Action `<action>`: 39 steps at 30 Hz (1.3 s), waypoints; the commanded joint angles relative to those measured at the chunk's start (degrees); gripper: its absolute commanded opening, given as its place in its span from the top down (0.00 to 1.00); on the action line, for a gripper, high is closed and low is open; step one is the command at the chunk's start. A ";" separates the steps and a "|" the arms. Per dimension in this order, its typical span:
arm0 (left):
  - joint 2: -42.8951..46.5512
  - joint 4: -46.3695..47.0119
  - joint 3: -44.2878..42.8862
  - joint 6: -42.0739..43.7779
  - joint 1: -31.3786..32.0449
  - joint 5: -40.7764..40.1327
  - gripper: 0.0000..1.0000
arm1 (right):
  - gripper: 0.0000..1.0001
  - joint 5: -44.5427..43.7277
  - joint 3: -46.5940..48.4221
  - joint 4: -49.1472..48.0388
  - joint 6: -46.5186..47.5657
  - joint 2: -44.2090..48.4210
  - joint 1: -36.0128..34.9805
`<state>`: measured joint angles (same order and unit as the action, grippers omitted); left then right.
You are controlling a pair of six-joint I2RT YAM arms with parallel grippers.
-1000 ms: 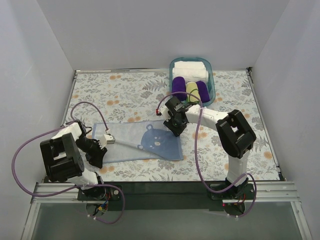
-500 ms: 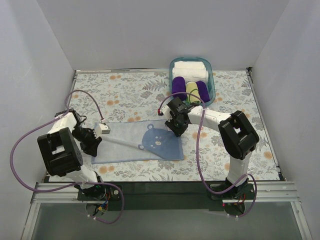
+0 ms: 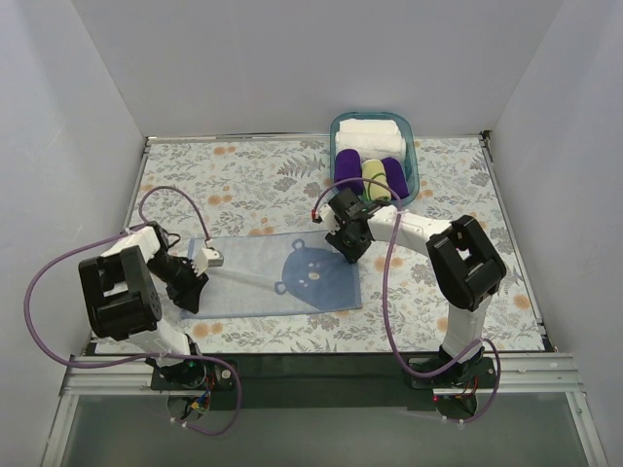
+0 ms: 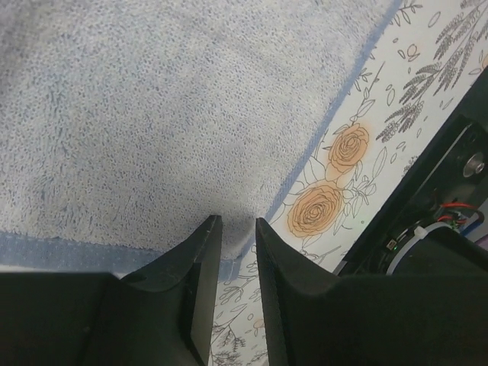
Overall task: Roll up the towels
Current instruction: Flatten the towel
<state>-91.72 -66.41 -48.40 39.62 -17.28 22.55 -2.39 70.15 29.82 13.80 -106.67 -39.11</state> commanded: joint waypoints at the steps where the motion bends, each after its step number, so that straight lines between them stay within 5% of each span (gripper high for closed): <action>1: -1.09 10.67 1.82 -2.78 0.14 -6.63 0.76 | 0.69 -6.39 1.04 1.55 1.14 -4.33 1.84; 11: -6.19 9.20 -8.81 -8.85 0.23 2.94 0.73 | 0.68 -8.60 5.61 0.15 2.19 -6.80 4.48; 19: -3.91 2.62 -12.77 -7.89 0.23 9.35 0.68 | 0.46 7.91 6.93 5.24 3.51 3.91 4.75; 26: -0.91 2.42 -11.98 -10.70 0.14 7.25 0.71 | 0.64 16.80 1.75 10.16 4.39 10.61 2.56; 39: -1.62 12.00 -6.63 -16.32 0.14 -4.87 0.88 | 0.76 10.39 -6.87 5.25 3.16 5.69 -2.11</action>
<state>-94.48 -57.23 -56.90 23.88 -17.02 21.32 9.93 63.20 36.95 17.61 -100.62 -41.32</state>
